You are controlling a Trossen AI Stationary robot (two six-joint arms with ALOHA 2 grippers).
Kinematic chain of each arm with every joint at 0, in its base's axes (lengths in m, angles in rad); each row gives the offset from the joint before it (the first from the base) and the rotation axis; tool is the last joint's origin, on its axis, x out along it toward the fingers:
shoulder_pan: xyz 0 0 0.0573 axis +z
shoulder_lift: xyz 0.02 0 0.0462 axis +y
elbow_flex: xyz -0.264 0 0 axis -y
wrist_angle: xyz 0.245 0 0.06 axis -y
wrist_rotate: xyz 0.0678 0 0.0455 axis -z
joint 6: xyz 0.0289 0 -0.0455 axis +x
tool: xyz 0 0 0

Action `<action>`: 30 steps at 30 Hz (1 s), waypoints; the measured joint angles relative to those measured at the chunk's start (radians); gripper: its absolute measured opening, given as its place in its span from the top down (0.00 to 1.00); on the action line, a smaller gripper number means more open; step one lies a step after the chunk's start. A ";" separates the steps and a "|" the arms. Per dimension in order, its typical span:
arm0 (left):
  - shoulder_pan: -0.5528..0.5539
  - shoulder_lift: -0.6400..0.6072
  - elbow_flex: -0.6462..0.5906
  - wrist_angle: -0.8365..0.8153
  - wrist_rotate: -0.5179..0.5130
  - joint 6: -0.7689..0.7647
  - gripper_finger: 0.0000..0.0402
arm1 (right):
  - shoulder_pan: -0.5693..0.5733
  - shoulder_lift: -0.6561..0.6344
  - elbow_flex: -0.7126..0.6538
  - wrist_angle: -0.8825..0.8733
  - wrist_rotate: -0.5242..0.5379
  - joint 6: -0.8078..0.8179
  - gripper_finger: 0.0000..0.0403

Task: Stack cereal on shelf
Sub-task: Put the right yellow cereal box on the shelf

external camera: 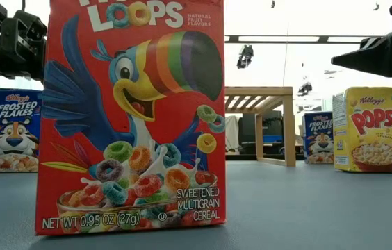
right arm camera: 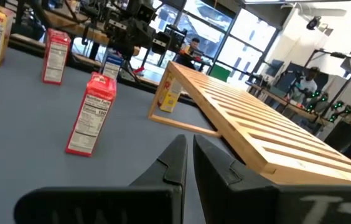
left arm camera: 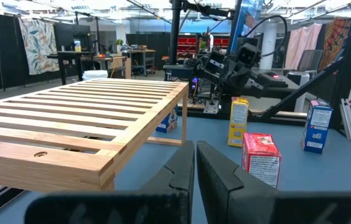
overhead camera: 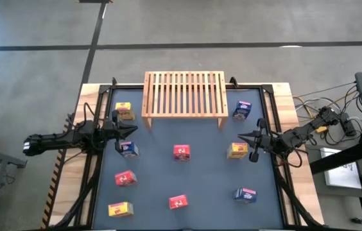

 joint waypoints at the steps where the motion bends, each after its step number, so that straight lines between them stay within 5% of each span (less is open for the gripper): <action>1: 0.000 0.000 0.000 0.000 0.000 0.000 1.00 | 0.000 0.000 0.000 0.000 0.000 0.003 0.96; 30: 0.000 0.000 0.000 0.000 0.000 0.000 1.00 | 0.000 0.000 0.010 0.022 -0.001 0.165 0.96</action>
